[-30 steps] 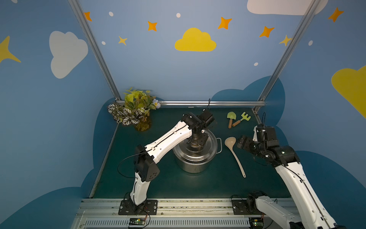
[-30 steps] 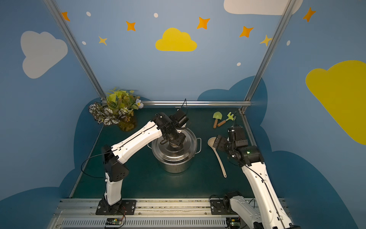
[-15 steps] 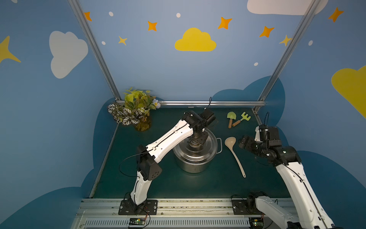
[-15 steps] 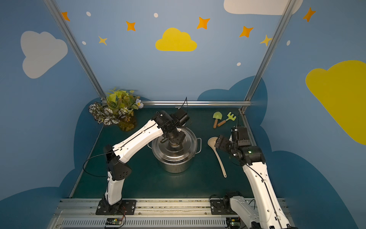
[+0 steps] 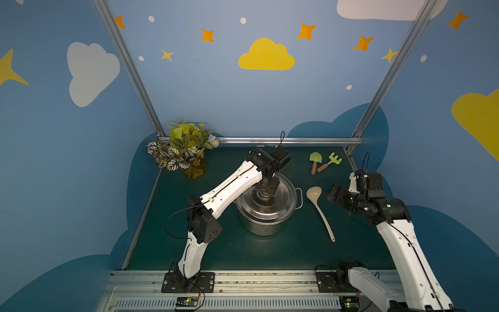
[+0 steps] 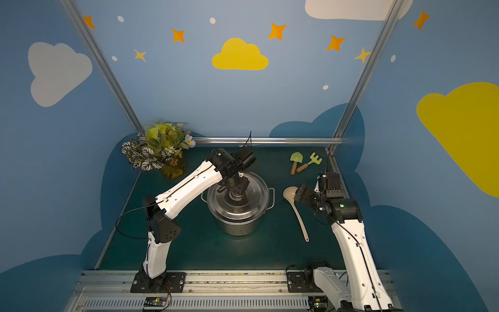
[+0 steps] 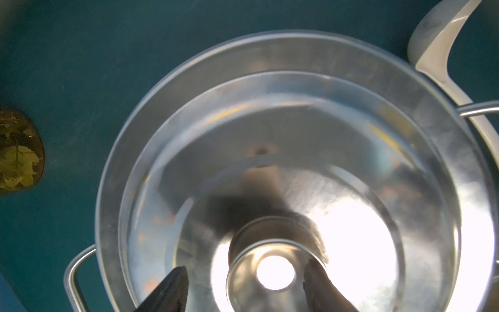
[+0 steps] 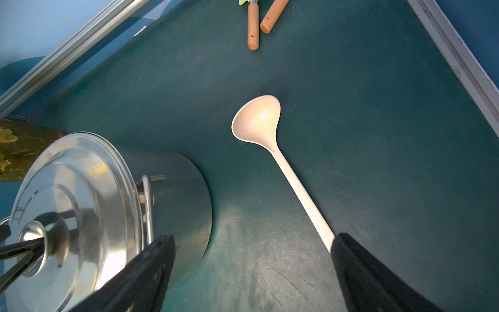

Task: Stir the soup with a spoon
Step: Pick up the lid from the pan.

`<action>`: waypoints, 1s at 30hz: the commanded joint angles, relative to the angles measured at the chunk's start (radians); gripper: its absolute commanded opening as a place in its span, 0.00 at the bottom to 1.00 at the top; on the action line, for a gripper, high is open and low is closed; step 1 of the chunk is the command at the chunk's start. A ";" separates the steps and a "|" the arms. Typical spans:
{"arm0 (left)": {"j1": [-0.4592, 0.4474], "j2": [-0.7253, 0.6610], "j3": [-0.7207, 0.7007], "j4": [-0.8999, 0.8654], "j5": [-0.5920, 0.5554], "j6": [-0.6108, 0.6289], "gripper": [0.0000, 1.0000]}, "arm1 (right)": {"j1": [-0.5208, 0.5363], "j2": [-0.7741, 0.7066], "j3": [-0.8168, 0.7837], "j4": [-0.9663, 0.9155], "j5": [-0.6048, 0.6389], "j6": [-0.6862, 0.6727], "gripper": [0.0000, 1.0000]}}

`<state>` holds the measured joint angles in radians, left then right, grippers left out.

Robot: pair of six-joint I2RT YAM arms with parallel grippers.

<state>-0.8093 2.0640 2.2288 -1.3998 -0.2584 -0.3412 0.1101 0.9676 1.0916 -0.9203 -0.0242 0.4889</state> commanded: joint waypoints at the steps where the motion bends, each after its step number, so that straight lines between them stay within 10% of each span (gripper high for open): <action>1: -0.004 0.022 -0.016 -0.014 0.052 -0.013 0.75 | -0.007 0.001 -0.008 0.000 -0.015 -0.012 0.97; 30: -0.028 -0.008 -0.014 -0.004 0.077 -0.017 0.79 | -0.018 0.006 -0.007 -0.003 -0.034 -0.007 0.97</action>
<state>-0.8406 2.0457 2.2238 -1.3827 -0.1631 -0.3592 0.0975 0.9703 1.0878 -0.9203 -0.0483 0.4892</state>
